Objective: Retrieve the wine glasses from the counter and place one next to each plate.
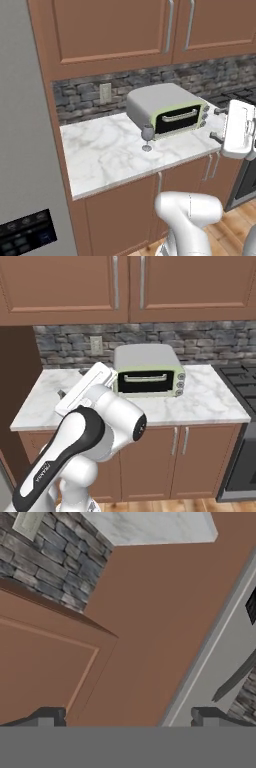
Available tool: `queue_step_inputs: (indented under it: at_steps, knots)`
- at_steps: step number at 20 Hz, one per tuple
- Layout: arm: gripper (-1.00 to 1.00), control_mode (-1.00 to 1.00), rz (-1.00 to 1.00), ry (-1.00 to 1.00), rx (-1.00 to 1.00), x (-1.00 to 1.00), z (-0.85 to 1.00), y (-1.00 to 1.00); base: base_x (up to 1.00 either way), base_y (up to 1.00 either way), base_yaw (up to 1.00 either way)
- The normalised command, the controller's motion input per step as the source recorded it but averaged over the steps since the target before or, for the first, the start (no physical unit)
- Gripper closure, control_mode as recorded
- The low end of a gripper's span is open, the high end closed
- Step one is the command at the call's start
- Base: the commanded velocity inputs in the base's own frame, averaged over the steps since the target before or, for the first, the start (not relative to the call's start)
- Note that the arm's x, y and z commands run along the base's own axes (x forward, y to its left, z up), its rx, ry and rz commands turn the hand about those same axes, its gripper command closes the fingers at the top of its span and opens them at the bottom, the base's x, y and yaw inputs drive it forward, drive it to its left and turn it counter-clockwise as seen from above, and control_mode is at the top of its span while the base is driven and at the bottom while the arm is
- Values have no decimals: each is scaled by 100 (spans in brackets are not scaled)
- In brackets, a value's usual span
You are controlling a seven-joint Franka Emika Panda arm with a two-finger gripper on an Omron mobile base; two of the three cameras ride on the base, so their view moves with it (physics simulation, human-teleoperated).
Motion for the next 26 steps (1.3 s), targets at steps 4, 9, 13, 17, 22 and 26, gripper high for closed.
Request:
queue_step_inputs:
  at_steps: [4, 9, 13, 17, 22, 26]
  knots:
    - [-100, 100, 0, 0, 0, 0, 0, 0, 0, 71, -2]
    - [-100, 100, 0, 0, 0, 0, 0, 0, 0, 56, -4]
    - [-100, 100, 0, 0, 0, 0, 0, 0, 0, 16, -2]
    - [-100, 100, 0, 0, 0, 0, 0, 0, 7, -19, 0]
    - [-100, 100, 0, 0, 0, 0, 0, 0, 56, -20, 0]
    - [-100, 100, 0, 0, 0, 0, 0, 0, 21, -57, 6]
